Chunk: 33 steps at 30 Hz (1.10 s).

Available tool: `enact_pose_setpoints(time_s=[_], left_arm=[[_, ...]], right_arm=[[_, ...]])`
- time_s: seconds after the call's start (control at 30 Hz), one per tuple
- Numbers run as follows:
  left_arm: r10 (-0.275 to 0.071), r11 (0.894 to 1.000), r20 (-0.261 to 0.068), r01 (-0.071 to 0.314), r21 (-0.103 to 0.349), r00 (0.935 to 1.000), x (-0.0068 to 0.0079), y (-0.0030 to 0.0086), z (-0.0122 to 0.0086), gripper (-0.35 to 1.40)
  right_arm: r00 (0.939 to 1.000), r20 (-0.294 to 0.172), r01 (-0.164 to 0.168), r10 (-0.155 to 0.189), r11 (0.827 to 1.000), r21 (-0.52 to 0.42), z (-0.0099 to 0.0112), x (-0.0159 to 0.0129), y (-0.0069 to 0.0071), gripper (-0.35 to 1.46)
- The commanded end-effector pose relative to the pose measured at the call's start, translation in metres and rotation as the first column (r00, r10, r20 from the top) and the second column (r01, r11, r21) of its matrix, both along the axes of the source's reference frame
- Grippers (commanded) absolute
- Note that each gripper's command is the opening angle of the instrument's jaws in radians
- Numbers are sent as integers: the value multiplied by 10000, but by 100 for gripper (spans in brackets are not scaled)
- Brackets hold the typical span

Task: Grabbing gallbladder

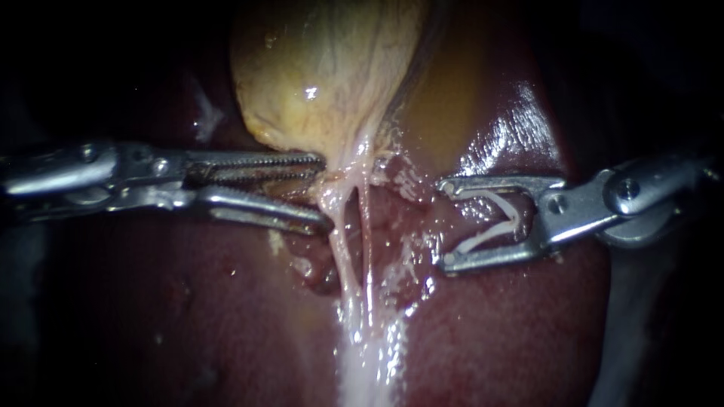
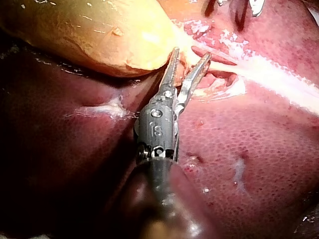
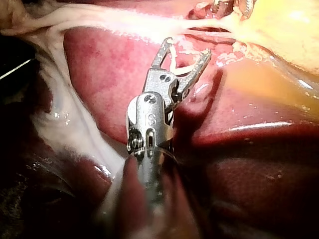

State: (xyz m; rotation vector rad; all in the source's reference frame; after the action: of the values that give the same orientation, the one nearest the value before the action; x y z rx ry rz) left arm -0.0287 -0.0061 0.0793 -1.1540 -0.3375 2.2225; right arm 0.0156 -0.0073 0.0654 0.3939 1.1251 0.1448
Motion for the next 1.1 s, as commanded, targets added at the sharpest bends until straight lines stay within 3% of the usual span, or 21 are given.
enact_pose_setpoints(time_s=[0.03, 0.5, 0.9, 1.1], left_arm=[[-4, 10000, -2, 4, -3, 10000, -1, 0, 1, 31], [-7, 10000, -75, 7, -1, 10000, -4, 8, 17, 21], [117, 9999, -322, -114, 90, 9994, 0, 7, 30, -5], [125, 9997, -436, -115, 226, 9990, 2, 6, 31, -30]], right_arm=[[10000, -3, -3, 3, 10000, 3, 0, 0, 0, 48], [10000, -3, -3, 3, 10000, 5, -1, 0, 0, 48], [10000, -6, 0, 0, 10000, 8, -2, 0, 0, 48], [10000, -5, -1, 1, 10000, 11, -2, 0, 0, 48]])
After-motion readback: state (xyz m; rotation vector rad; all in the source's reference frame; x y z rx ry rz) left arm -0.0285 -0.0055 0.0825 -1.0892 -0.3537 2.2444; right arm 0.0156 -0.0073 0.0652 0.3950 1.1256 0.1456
